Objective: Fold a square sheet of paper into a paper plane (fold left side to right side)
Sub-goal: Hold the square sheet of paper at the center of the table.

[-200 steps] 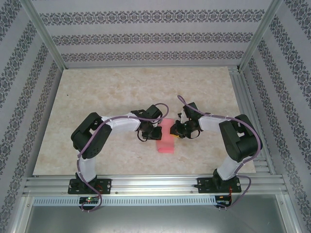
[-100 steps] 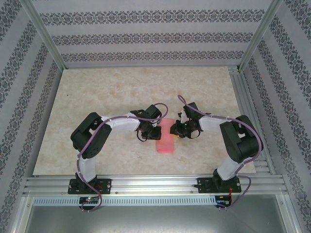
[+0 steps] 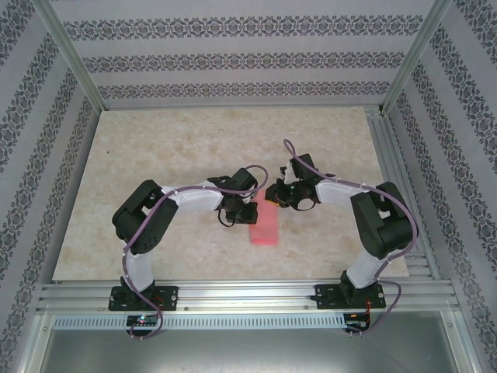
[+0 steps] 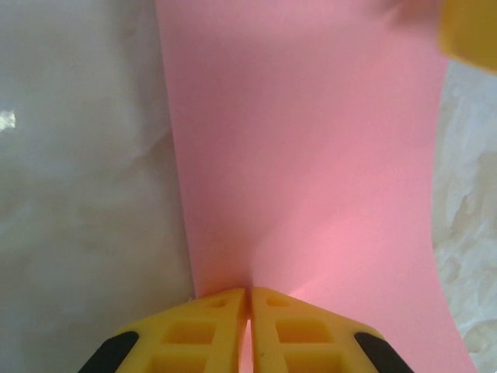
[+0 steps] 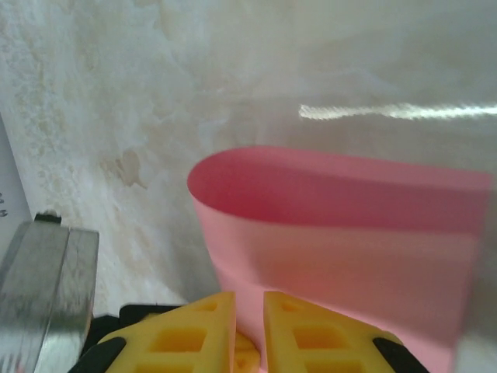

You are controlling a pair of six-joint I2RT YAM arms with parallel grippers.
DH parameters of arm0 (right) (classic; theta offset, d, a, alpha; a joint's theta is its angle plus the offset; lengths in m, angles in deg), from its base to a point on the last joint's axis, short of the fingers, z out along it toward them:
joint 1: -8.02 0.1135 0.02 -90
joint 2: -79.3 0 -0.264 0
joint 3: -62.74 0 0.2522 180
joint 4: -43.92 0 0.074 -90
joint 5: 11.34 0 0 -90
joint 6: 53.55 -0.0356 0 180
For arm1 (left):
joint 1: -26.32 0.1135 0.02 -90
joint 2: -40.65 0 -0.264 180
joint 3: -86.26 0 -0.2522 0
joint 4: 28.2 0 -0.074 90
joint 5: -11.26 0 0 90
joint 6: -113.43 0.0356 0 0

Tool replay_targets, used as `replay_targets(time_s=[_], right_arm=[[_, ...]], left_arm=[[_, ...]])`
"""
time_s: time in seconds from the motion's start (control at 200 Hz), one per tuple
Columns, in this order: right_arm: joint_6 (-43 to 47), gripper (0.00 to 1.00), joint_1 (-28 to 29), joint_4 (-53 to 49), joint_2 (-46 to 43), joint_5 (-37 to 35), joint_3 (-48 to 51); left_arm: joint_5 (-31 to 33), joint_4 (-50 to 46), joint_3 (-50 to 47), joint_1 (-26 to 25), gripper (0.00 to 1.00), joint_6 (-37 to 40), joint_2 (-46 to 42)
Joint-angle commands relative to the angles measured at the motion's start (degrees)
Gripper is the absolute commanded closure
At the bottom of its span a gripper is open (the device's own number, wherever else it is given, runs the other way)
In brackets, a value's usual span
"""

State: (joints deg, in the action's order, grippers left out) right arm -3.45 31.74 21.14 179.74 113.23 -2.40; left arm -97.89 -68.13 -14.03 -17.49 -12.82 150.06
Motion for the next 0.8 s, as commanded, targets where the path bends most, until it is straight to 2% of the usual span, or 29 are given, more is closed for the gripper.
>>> replay_targets(time_s=[0.0,0.35,0.604,0.799], right_arm=[[-1.67,0.83,0.95,2.27,2.56,-0.25,-2.27],[-0.79,0.83,1.15,-1.33,7.6,-4.97,-1.54],[0.58,0.83,1.15,-3.89,6.53,-8.52,0.88],[-0.17,0.83,1.24,-1.46,6.69,-7.59,2.2]], left_arm=[[0.63,0.4,-2.14,0.51,0.86,1.18,1.09],[0.94,0.34,-3.37,0.53,0.86,2.89,-0.24],[0.72,0.39,-3.41,0.58,0.85,2.96,-1.32],[-4.96,7.89,-5.84,0.48,0.79,1.94,-5.94]])
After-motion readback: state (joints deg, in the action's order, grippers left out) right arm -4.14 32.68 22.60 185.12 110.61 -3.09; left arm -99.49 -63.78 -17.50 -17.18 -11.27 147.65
